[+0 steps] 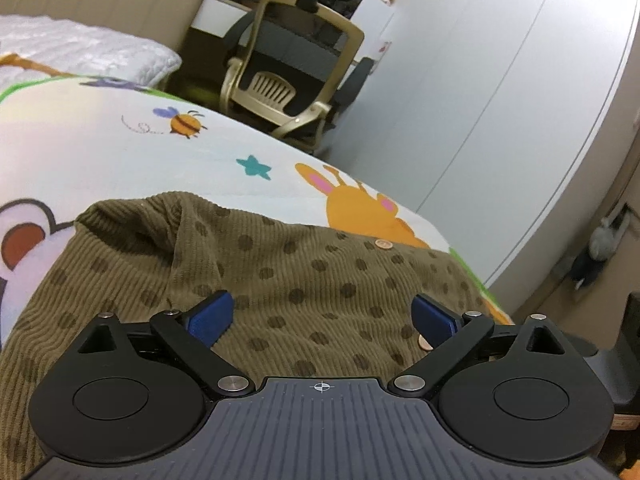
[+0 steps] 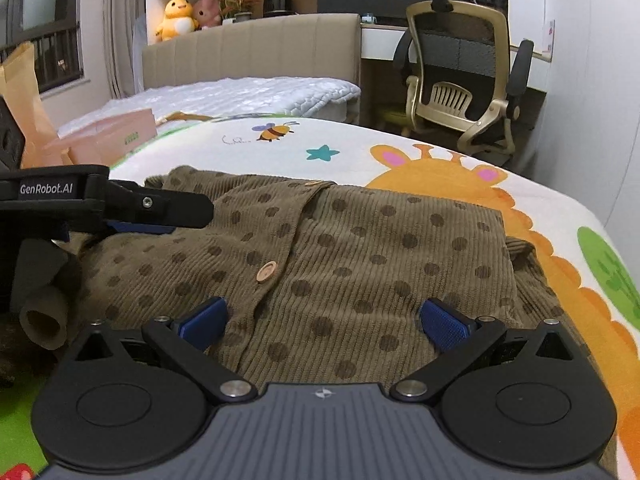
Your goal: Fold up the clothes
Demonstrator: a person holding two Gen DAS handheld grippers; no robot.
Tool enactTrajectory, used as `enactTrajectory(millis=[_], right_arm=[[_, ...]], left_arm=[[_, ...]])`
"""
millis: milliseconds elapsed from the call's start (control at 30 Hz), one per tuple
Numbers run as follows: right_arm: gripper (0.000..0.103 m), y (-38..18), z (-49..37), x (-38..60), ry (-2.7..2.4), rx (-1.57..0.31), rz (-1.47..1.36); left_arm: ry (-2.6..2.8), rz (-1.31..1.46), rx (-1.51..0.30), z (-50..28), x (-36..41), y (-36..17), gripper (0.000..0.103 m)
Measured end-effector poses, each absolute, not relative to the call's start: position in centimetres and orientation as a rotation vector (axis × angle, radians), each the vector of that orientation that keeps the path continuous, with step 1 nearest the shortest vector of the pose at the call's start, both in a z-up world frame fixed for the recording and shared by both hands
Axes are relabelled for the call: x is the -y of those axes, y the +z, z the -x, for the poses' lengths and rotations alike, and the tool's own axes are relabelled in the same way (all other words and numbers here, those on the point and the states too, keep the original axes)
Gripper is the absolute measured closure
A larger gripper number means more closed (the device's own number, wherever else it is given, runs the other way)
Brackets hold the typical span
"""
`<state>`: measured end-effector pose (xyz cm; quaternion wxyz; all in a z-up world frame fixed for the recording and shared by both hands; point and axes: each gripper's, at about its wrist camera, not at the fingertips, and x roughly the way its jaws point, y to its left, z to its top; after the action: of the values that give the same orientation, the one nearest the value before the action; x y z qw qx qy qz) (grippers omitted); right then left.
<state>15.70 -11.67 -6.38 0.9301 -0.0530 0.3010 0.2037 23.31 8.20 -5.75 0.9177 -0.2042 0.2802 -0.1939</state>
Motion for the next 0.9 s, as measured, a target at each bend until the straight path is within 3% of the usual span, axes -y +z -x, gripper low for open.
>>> enactTrajectory(millis=[900], right_arm=[[0.000, -6.3, -14.6, 13.3, 0.435, -0.639, 0.163]], left_arm=[[-0.424, 0.427, -0.568, -23.0, -8.2, -5.8, 0.000]])
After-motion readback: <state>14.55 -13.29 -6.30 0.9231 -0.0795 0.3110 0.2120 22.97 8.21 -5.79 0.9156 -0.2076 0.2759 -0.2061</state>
